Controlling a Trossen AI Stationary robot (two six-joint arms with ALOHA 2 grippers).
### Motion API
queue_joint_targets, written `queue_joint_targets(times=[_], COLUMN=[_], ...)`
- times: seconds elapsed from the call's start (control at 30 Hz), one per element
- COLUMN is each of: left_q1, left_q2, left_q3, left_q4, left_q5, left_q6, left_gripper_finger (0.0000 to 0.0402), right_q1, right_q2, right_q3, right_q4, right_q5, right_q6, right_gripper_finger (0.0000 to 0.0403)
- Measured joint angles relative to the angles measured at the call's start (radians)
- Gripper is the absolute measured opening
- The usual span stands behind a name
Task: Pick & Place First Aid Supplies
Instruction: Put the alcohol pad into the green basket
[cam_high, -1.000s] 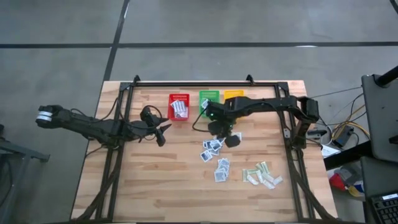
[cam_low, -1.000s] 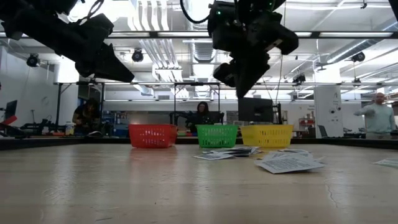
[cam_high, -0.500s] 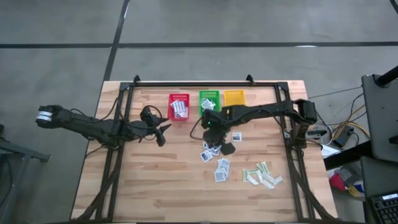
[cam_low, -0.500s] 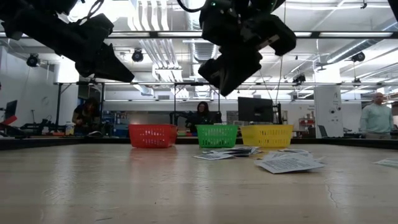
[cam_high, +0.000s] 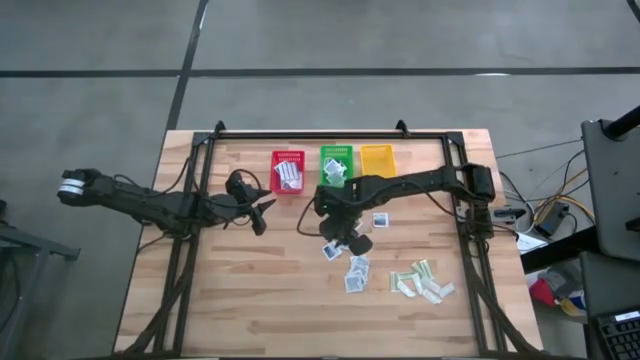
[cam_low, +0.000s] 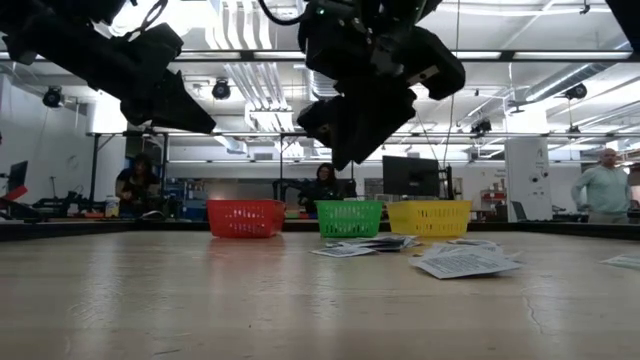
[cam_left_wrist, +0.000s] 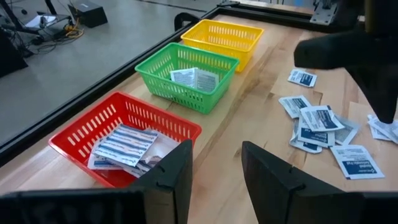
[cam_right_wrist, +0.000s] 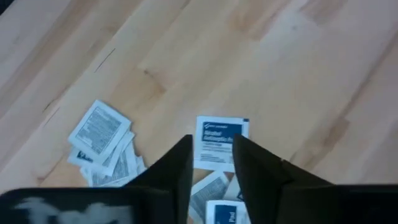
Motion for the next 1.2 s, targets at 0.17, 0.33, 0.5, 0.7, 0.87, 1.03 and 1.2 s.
queue_joint_targets(times=[0.17,0.33,0.5,0.7,0.87,1.03,1.2], left_q1=[0.000,0.000,0.000,0.000,0.000,-0.002,-0.008], left_q2=[0.006,0.009,0.010,0.003,-0.029,-0.089,-0.149], left_q3=[0.000,0.000,0.000,0.000,0.000,0.000,-0.007], left_q4=[-0.004,-0.018,-0.031,-0.029,-0.025,-0.025,-0.049], left_q5=[0.001,0.001,0.000,0.000,0.000,0.002,0.043], left_q6=[-0.002,-0.002,-0.002,-0.004,0.005,0.049,0.079], left_gripper_finger=[0.0133,0.0133,0.0133,0.0133,0.0133,0.0133,0.0133], right_q1=[0.007,0.006,0.006,0.006,0.019,0.034,0.059], right_q2=[0.046,0.088,0.120,0.151,0.149,0.160,0.191], right_q3=[0.024,0.061,0.091,0.101,0.101,0.102,0.102], right_q4=[-0.013,-0.015,-0.018,-0.039,-0.036,-0.046,-0.045], right_q5=[-0.003,-0.001,-0.001,0.010,0.156,0.169,0.214], right_q6=[-0.040,-0.062,-0.061,-0.009,-0.001,0.033,0.064], right_gripper_finger=[0.0155,0.0169,0.0164,0.0162,0.0175,0.0187,0.0185])
